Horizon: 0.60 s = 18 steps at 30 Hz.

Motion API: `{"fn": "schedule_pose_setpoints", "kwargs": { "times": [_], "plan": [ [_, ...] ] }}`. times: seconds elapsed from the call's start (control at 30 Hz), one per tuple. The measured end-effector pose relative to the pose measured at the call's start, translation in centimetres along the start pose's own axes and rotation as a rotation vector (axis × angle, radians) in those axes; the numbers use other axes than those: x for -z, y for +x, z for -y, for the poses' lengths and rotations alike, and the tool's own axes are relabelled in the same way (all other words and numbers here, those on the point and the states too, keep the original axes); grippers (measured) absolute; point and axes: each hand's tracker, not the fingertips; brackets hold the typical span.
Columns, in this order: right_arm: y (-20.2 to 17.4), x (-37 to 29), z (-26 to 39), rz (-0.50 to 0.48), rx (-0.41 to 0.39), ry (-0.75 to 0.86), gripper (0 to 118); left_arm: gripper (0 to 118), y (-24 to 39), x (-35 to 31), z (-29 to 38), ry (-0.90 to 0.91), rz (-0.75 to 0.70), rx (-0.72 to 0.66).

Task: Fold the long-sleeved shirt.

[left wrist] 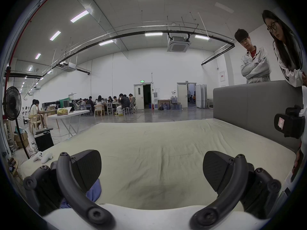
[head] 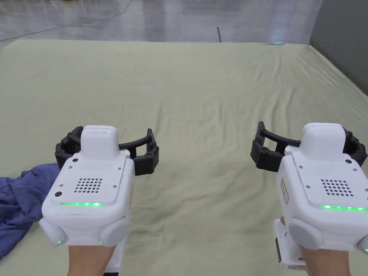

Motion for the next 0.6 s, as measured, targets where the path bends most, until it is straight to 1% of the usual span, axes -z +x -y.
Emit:
{"fn": "schedule_pose_setpoints", "kwargs": {
  "times": [0.13, 0.6],
  "plan": [
    [-0.14, -0.02, -0.03, -0.001, -0.012, 0.002, 118, 118, 0.06, -0.06, -0.08, 0.005, 0.002, 0.001],
    [0.32, -0.29, -0.22, 0.011, -0.001, 0.005, 118, 118, 0.23, -0.32, 0.08, 0.011, 0.018, 0.001]
  ]
}}
